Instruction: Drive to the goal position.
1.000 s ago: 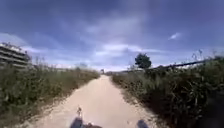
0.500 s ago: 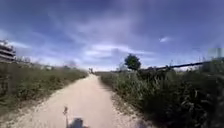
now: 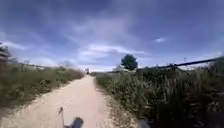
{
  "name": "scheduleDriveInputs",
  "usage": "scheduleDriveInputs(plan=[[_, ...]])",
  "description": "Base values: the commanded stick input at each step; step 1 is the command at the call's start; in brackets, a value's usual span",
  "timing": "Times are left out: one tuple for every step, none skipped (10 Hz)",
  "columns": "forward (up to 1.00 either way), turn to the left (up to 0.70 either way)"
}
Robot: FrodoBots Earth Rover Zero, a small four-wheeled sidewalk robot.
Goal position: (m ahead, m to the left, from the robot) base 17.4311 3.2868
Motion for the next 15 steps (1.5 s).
scheduleDriveInputs(plan=[[0.64,0.08],[0.64,0.31],[0.64,0.00],[0.64,0.00],[0.64,0.00],[0.73,0.00],[0.79,0.00],[0.82,0.00],[0.83,0.00],[0.84,0.00],[0.84,0.00],[0.84,0.00],[0.84,0.00],[0.84,0.00],[0.85,0.00]])
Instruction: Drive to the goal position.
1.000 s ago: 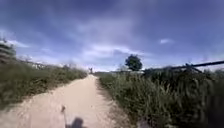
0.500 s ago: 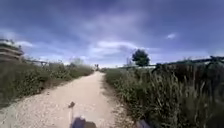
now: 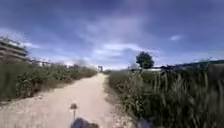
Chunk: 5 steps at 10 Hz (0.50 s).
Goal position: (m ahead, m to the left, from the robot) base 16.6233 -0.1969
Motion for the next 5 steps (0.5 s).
scheduleDriveInputs(plan=[[0.85,0.00],[0.84,0.00],[0.72,0.00],[0.70,0.00],[0.70,0.00]])
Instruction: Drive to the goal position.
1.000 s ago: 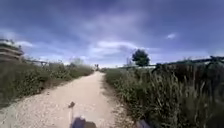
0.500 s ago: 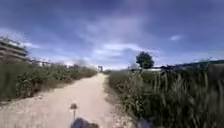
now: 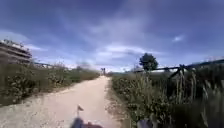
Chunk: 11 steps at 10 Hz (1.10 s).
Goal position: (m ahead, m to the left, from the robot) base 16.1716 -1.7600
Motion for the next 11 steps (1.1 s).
scheduleDriveInputs(plan=[[0.70,0.00],[0.70,0.00],[0.70,0.00],[0.70,0.00],[0.70,0.00],[0.70,0.00],[0.70,0.00],[0.70,0.00],[0.70,0.00],[0.85,0.00],[0.85,0.00]])
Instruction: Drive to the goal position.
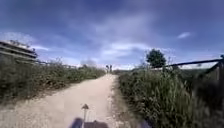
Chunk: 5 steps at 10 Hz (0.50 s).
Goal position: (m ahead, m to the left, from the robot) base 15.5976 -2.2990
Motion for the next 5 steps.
scheduleDriveInputs(plan=[[0.85,0.00],[0.85,-0.25],[0.85,-0.34],[0.85,-0.13],[0.85,0.00]])
